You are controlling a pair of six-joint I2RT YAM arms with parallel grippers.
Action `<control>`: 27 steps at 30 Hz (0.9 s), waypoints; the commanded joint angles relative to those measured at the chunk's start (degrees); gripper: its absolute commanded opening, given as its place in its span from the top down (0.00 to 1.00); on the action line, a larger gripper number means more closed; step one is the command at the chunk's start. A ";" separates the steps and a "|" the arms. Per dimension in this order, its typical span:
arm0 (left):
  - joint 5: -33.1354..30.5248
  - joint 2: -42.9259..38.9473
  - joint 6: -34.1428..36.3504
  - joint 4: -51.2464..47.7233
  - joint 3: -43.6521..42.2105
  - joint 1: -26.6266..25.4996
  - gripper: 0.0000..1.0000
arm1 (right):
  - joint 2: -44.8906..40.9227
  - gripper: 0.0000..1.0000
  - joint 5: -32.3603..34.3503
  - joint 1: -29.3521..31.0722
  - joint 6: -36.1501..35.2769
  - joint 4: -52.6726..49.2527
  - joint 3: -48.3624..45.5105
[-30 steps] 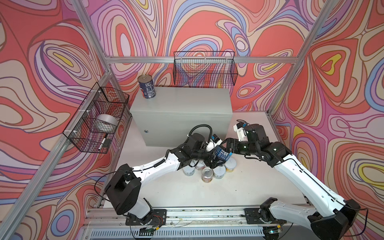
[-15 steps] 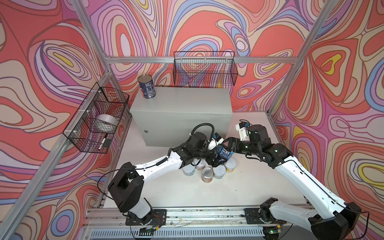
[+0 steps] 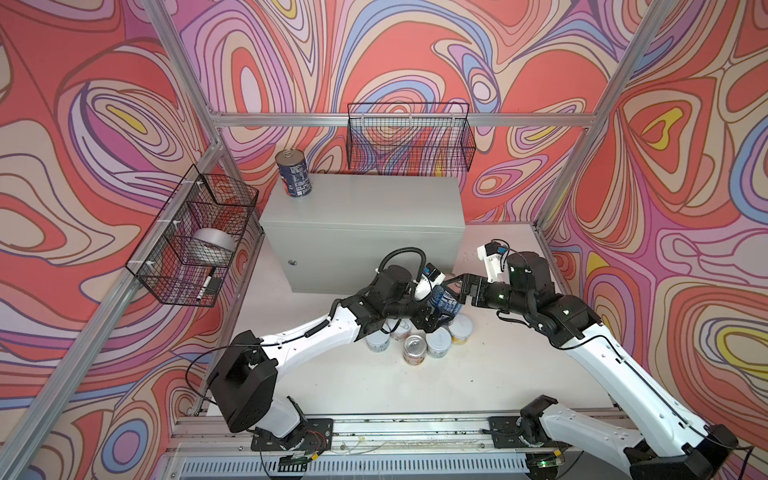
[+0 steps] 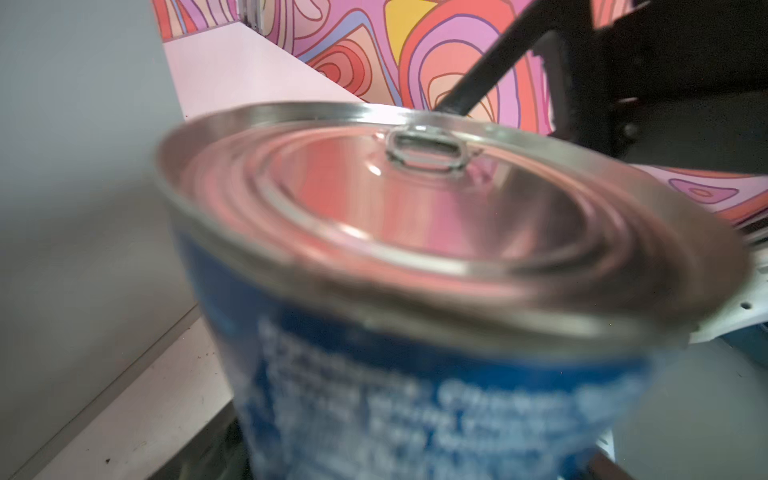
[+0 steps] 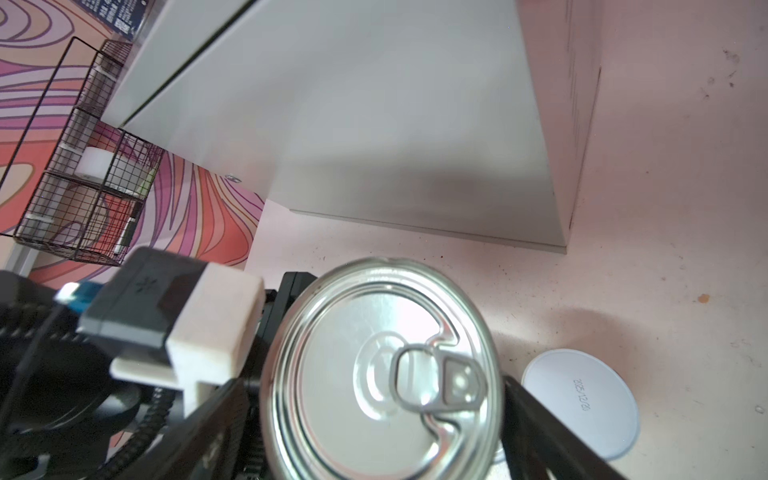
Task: Place and organize the canned foods onto the counter
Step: 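Close the left gripper on the soup can held by the right gripper, then open the right gripper and draw it back while the left gripper holds the soup can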
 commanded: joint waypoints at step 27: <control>-8.58 -8.43 -2.41 6.12 -2.29 0.68 0.58 | -12.89 0.04 7.82 1.23 0.17 9.05 -10.01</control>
